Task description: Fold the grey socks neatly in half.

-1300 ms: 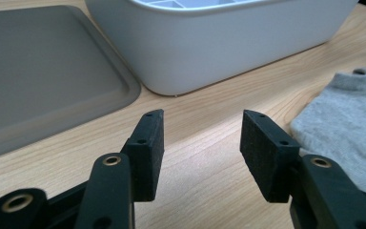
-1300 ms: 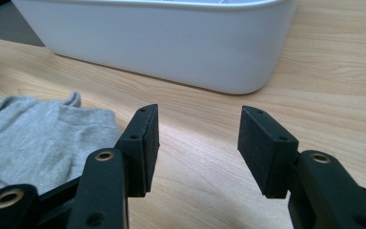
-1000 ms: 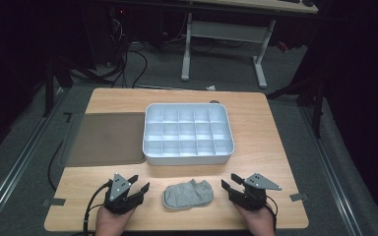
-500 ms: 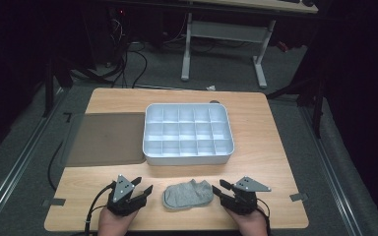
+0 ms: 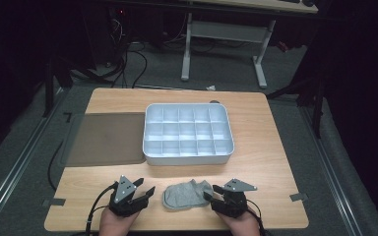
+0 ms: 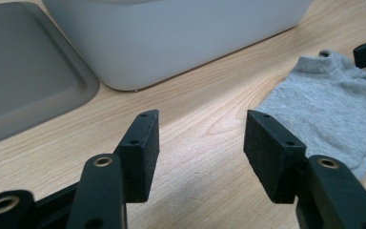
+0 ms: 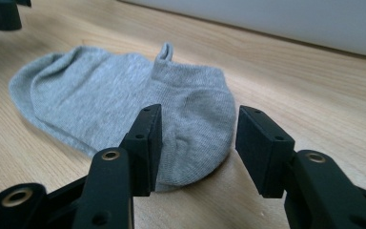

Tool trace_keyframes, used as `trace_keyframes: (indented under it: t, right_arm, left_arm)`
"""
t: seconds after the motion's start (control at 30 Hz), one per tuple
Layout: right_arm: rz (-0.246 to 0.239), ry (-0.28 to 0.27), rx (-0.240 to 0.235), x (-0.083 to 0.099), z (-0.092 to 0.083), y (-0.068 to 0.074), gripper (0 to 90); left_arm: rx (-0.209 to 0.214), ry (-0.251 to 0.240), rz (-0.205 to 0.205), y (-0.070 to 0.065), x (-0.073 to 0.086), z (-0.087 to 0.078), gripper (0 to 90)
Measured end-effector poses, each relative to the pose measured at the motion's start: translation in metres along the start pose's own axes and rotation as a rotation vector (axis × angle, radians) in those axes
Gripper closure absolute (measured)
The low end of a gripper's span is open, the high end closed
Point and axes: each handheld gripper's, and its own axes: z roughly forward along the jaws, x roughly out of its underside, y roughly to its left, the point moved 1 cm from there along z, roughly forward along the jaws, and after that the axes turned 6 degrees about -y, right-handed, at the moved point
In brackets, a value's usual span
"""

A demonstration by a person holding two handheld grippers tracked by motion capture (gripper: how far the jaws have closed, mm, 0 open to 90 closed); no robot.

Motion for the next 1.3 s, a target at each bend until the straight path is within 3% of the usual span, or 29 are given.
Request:
trace_keyframes:
  t: [0.23,0.37,0.67,1.13,1.3]
  right_arm:
    - [-0.017,0.035,0.03,0.003,0.006,0.001,51.5]
    - [-0.055,0.035,0.037,0.004,0.006,0.006,63.2]
    - [-0.069,0.048,-0.006,0.003,0.008,0.01,80.0]
    - [-0.084,0.026,-0.022,0.002,0.006,0.012,81.9]
    - [-0.082,0.003,-0.026,0.0,0.004,0.011,81.9]
  left_arm:
    - [0.003,0.01,0.008,-0.001,0.001,0.002,46.9]
    - [0.005,0.011,0.007,-0.002,0.001,0.003,46.8]
    - [0.038,0.014,-0.023,-0.001,0.003,0.003,46.2]
    - [0.064,0.015,-0.036,-0.011,-0.004,0.005,47.4]
    - [0.089,0.03,-0.041,-0.024,-0.017,0.008,52.2]
